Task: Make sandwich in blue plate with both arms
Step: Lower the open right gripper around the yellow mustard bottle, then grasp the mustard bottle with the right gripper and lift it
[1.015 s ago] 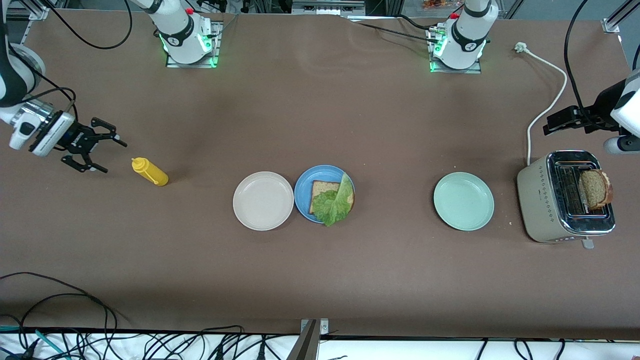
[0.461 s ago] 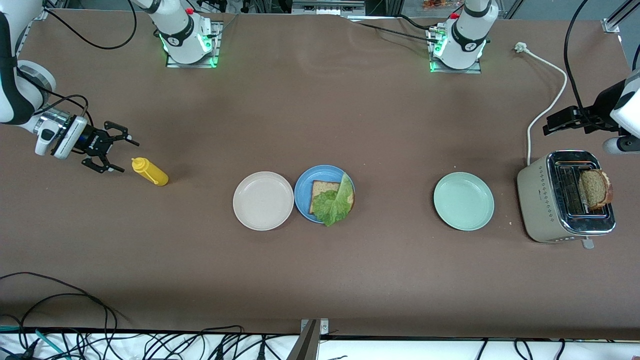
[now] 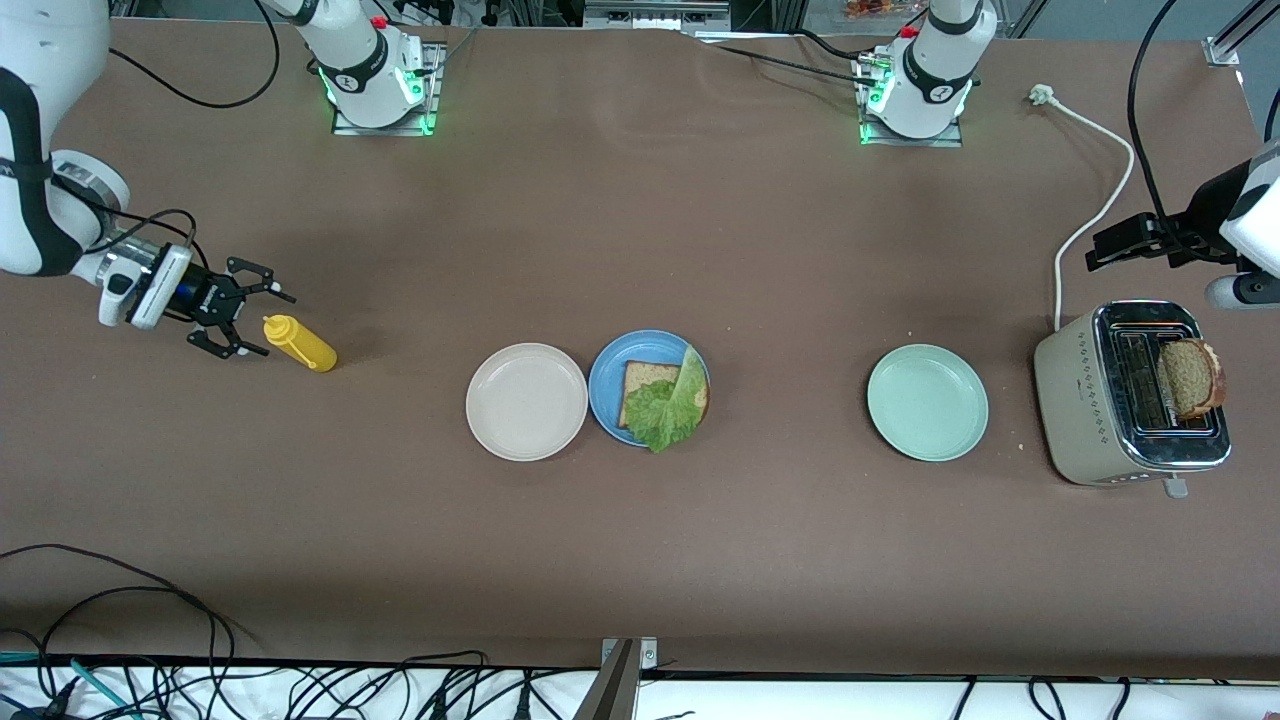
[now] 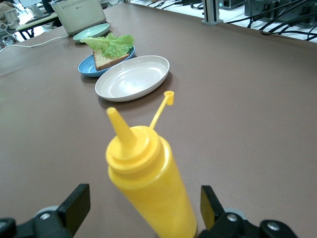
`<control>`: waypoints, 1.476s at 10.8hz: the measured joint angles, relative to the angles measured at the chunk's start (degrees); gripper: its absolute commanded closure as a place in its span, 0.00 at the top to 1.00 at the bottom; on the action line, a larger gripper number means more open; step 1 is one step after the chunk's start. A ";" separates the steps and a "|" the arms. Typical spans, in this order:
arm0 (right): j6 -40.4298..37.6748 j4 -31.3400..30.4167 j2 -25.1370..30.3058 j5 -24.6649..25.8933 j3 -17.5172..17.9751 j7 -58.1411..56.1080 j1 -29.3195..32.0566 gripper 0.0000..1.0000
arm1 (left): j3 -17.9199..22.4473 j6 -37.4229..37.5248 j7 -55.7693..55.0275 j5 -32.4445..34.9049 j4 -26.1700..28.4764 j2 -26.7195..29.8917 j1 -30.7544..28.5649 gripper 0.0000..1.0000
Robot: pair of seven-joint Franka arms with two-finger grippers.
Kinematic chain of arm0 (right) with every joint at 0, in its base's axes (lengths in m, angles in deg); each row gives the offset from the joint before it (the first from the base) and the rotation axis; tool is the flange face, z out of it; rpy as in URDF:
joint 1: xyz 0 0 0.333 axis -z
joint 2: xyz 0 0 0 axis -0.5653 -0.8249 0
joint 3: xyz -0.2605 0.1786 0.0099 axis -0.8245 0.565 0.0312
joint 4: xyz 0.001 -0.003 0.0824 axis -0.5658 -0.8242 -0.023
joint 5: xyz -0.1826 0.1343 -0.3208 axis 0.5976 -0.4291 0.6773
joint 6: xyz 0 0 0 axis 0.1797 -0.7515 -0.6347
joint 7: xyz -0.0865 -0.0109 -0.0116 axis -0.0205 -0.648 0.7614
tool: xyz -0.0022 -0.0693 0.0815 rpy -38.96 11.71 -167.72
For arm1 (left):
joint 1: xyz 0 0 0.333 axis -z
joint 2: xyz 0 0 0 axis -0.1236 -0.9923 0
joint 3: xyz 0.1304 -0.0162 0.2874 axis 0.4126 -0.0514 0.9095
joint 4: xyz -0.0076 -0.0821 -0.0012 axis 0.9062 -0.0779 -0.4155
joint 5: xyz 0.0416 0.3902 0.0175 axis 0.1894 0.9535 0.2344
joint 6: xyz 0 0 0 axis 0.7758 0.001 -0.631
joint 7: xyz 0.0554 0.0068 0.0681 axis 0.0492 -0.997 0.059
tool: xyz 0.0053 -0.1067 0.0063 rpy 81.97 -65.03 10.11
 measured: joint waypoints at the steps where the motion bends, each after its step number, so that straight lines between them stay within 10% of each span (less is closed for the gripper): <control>1: -1.02 1.45 -1.69 -0.46 0.00 -0.48 0.01 0.99 | 0.00 0.00 0.00 0.00 0.00 -0.02 0.00 1.00; 11: -6.26 5.01 -9.57 -6.43 0.53 -4.45 0.24 0.97 | 0.00 0.00 0.00 0.00 0.00 -0.06 -0.02 1.00; 14: -8.38 5.04 -11.34 -8.21 0.91 -4.47 0.21 0.13 | 0.00 0.00 0.00 0.00 0.00 -0.06 -0.02 1.00; 16: -8.52 5.14 -11.74 -8.40 0.91 -4.50 0.21 0.00 | 0.00 0.00 0.00 0.00 0.00 -0.06 -0.02 1.00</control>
